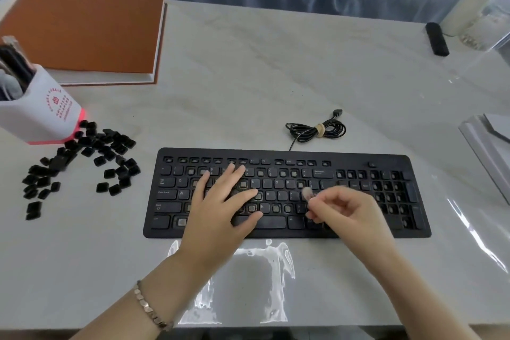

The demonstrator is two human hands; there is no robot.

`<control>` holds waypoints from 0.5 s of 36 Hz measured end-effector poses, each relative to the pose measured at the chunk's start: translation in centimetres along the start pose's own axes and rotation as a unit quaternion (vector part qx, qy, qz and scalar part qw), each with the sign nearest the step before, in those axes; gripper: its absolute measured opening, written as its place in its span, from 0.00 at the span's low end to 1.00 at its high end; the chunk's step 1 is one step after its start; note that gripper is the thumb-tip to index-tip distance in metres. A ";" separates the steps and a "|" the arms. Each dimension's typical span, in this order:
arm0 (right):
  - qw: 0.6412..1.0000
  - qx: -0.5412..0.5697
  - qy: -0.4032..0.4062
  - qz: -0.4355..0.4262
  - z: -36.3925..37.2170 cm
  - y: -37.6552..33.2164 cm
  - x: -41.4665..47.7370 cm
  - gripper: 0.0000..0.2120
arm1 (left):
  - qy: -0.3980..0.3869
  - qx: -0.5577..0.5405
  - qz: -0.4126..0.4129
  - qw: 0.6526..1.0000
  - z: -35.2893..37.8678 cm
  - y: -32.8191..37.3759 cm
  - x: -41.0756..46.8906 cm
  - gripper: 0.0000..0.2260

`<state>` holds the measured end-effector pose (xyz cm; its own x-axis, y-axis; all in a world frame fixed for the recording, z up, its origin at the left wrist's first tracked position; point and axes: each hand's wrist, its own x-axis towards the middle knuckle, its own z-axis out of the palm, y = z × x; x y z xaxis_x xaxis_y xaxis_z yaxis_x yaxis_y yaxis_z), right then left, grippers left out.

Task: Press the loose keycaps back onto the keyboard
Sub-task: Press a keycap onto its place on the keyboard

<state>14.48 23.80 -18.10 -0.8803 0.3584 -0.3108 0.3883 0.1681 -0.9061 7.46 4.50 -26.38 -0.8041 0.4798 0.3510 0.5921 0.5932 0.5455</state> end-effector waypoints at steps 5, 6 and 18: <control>0.997 -0.062 0.039 -0.008 1.8 0.6 -0.2 0.09 | -0.006 -0.030 -0.004 1.000 0.3 0.3 0.1 0.13; 0.996 -0.072 0.045 -0.010 2.0 0.6 0.0 0.10 | -0.007 -0.035 -0.006 0.999 0.3 0.2 0.1 0.13; 0.966 -0.244 0.025 -0.085 4.3 0.5 2.1 0.05 | -0.004 -0.044 -0.004 0.999 0.4 -0.1 0.2 0.14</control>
<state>11.63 20.74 -20.45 -0.9333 0.3286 -0.1447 0.3321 0.6371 -0.6956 7.31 4.80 -26.67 -0.8078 0.4813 0.3404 0.5787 0.5373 0.6135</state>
